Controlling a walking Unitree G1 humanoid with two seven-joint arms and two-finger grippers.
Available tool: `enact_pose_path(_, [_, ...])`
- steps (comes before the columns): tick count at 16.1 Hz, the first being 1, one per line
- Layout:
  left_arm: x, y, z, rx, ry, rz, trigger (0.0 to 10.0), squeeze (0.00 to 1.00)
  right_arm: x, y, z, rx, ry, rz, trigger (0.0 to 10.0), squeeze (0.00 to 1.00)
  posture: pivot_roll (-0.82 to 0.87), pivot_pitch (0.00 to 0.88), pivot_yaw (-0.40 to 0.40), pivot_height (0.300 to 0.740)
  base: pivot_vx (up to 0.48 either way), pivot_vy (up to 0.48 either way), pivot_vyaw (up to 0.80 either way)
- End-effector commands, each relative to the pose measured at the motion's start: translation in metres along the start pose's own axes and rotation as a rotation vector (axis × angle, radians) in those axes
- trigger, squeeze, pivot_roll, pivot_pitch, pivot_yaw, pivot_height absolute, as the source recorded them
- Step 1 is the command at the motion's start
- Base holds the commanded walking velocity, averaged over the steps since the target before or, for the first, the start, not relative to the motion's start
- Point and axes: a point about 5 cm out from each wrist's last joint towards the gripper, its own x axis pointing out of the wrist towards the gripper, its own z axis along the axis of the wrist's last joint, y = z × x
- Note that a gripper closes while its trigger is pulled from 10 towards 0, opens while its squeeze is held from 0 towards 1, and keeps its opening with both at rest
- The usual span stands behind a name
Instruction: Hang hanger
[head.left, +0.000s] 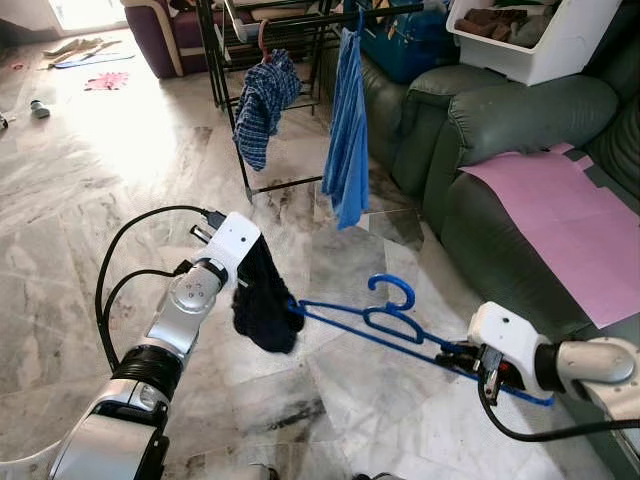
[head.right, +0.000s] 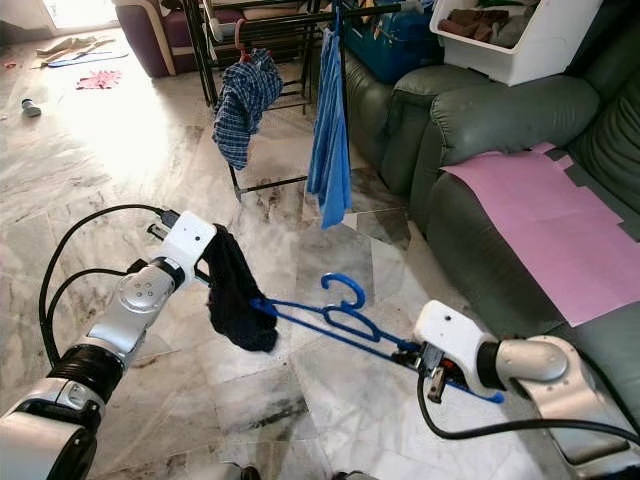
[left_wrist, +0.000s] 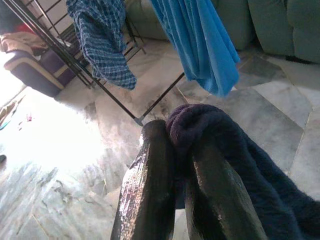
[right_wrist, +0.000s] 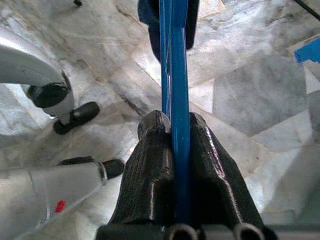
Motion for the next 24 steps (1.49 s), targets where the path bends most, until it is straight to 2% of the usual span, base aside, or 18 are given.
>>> enact_pose_path(1, [-0.002, 0.007, 0.0, 0.019, -0.005, 0.023, 10.0, 0.0, -0.003, -0.006, 0.006, -0.007, -0.028, -0.021, 10.0, 0.0, -0.05, 0.08, 0.008, 0.74, 0.0, 0.0, 0.0])
enact_pose_path(3, [-0.002, 0.007, -0.001, 0.019, 0.0, 0.025, 10.0, 0.0, -0.003, -0.013, 0.003, -0.029, -0.008, -0.07, 10.0, 0.0, -0.05, 0.081, 0.008, 0.74, 0.0, 0.0, 0.0])
enact_pose_path(7, [-0.001, 0.002, 0.007, -0.012, -0.031, 0.01, 10.0, 0.0, 0.01, -0.018, 0.0, -0.028, -0.025, -0.126, 10.0, 0.0, -0.04, 0.08, 0.007, 0.74, 0.0, 0.0, 0.0])
enact_pose_path(11, [-0.001, 0.001, 0.007, -0.027, -0.023, 0.015, 10.0, 0.0, 0.019, -0.013, 0.001, -0.009, -0.053, -0.084, 10.0, 0.0, -0.03, 0.08, 0.005, 0.74, 0.0, 0.0, 0.0])
enact_pose_path(17, [0.002, -0.001, 0.008, -0.023, 0.0, 0.018, 10.0, 0.0, 0.015, -0.011, 0.006, -0.009, -0.072, -0.046, 10.0, 0.0, -0.04, 0.078, 0.012, 0.74, 0.0, 0.0, 0.0])
enact_pose_path(24, [0.002, -0.001, 0.008, -0.033, 0.009, 0.012, 10.0, 0.0, 0.025, -0.007, 0.009, -0.01, -0.084, -0.021, 10.0, 0.0, -0.04, 0.08, 0.01, 0.74, 0.0, 0.0, 0.0])
